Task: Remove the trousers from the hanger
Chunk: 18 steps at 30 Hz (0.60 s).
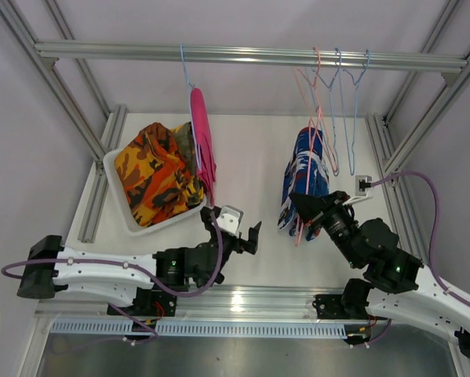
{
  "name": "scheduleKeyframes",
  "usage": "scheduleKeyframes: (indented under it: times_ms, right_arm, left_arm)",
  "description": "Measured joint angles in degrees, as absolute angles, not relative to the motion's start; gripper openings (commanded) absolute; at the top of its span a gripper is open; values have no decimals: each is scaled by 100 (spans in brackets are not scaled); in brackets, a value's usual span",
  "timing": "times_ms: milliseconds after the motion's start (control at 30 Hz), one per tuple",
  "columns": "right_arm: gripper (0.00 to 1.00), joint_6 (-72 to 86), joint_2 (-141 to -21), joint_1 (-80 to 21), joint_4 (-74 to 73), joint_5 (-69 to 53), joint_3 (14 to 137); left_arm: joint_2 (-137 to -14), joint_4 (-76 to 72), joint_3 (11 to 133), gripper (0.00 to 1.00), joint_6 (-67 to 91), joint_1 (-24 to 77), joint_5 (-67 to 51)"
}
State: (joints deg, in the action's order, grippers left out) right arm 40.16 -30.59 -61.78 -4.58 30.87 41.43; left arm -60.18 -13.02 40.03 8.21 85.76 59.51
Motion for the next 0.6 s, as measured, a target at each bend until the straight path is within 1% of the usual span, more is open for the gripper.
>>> scheduleKeyframes:
  times_ms: [333, 600]
  right_arm:
    - [0, 4412, -2908, -6178, -628, 3151, 3918]
    - [0, 4556, -2738, -6176, -956, 3264, 3778]
  left_arm:
    - [-6965, -3632, 3793, 99, 239, 8635, 5614]
    - [-7719, -4567, 3791, 99, 150, 8641, 5474]
